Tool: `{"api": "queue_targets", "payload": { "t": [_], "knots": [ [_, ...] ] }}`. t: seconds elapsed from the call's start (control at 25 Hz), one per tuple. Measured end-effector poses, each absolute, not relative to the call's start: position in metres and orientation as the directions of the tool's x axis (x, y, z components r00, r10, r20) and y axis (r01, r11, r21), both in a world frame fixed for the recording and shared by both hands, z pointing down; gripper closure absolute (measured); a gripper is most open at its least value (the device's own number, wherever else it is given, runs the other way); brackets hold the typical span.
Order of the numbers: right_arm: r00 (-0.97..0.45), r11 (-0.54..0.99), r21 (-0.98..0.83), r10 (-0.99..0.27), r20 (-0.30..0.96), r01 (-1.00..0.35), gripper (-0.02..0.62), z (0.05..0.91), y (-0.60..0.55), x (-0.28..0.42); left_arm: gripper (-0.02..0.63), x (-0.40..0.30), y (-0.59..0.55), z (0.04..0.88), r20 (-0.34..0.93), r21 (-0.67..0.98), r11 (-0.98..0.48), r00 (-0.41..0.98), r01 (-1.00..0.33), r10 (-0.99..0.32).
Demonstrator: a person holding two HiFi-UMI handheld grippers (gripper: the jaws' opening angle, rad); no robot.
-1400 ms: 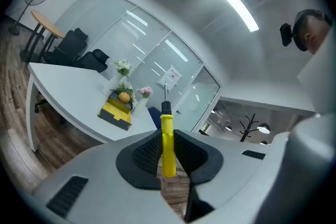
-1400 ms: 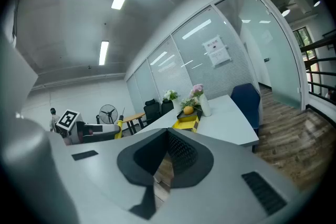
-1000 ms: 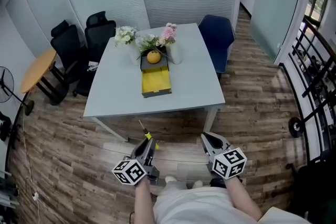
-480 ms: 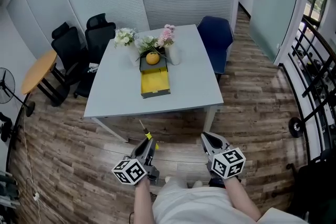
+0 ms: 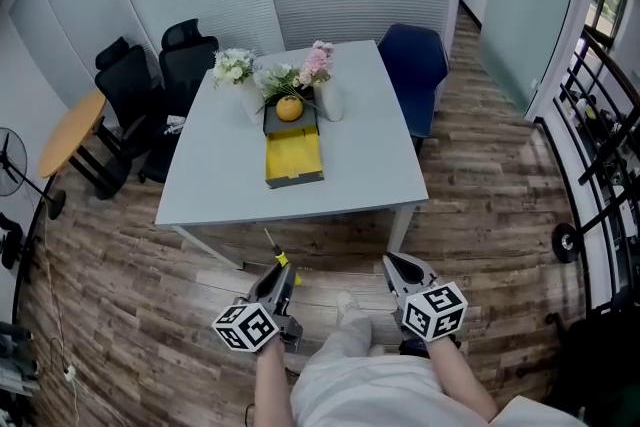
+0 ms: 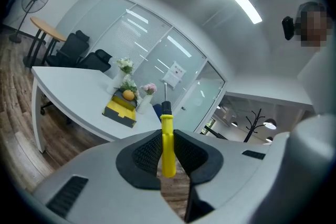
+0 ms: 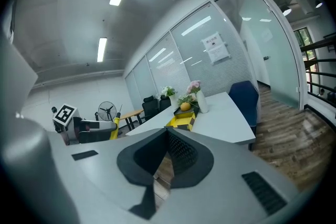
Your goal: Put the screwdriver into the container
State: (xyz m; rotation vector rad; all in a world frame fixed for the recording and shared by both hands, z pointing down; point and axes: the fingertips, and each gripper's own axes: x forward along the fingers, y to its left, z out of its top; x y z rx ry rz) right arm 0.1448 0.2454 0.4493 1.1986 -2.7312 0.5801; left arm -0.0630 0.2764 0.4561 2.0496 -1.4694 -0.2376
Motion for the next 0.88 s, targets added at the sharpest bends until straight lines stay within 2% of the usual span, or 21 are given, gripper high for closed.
{"api": "queue_targets", "payload": {
  "t": [0.36, 0.88],
  "knots": [
    [-0.658, 0.588, -0.297, -0.690, 0.301, -0.752, 0.580, 0.474, 0.143, 0.143, 0.540, -0.070, 0.170, 0.483, 0.212, 0.595, -0.189, 0.379, -0.781, -0.901],
    [-0.673, 0.603, -0.301, -0.631, 0.386, -0.738, 0.580, 0.498, -0.025, 0.065, 0.540, -0.139, 0.020, 0.516, 0.305, 0.613, -0.103, 0.355, -0.783, -0.884]
  ]
}}
